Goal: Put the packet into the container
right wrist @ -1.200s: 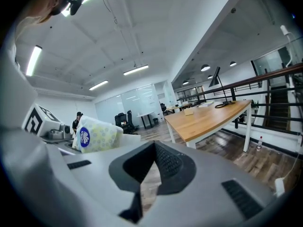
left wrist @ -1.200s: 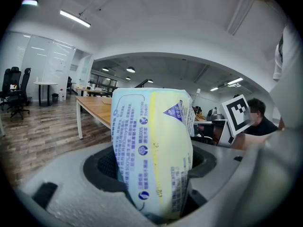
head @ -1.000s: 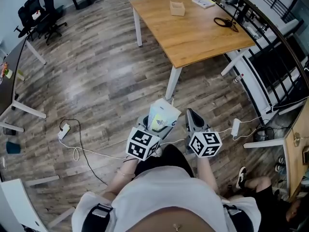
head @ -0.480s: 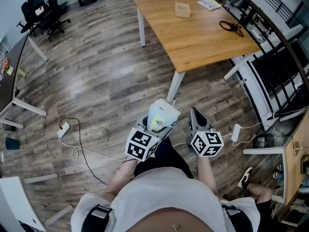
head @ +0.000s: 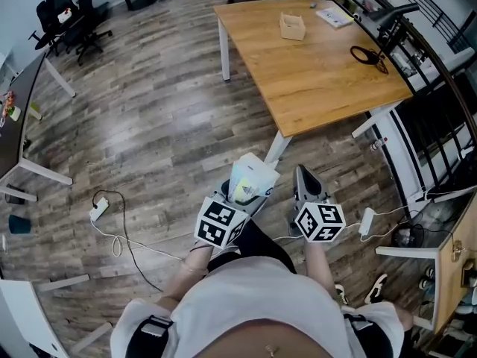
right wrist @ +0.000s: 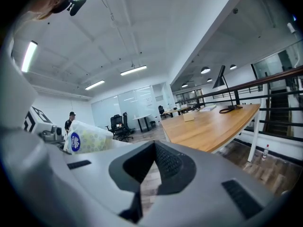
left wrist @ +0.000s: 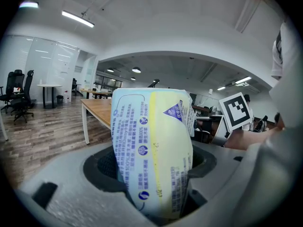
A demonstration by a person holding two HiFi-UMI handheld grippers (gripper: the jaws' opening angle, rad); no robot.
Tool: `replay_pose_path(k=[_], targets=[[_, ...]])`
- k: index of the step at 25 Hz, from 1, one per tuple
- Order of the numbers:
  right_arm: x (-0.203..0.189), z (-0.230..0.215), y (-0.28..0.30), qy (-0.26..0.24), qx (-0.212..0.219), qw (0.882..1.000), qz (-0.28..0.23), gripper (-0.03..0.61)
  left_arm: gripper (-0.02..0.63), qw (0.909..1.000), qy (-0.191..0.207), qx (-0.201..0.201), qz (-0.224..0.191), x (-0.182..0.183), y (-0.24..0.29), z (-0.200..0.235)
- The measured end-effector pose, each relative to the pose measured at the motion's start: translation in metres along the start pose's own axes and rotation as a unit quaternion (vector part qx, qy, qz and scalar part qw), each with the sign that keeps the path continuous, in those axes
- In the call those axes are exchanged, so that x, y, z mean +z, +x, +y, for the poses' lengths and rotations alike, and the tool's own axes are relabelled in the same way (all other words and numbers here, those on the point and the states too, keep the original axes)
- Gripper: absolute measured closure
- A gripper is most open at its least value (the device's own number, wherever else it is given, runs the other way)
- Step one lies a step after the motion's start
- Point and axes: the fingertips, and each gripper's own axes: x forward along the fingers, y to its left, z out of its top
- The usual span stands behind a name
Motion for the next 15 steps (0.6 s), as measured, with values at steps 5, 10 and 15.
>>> replay_pose_path(k=[5,10,15], targets=[[0.02,-0.009,0.055,0.0,0.0,1.0,0.001,0.568,0.267,1.0,-0.001,0.001,0.005,0.026,0.028,0.045],[0.04,-0.02,0.112,-0.003,-0.004,1.0,0.001,0.568,0.266,1.0,-0.002,0.0,0.002,0.055,0.057,0.09],[0.056,-0.031,0.162,-0.007,-0.009,1.0,-0.002,0.568,0.266,1.0,0.001,-0.006,-0.002,0.078,0.088,0.127]])
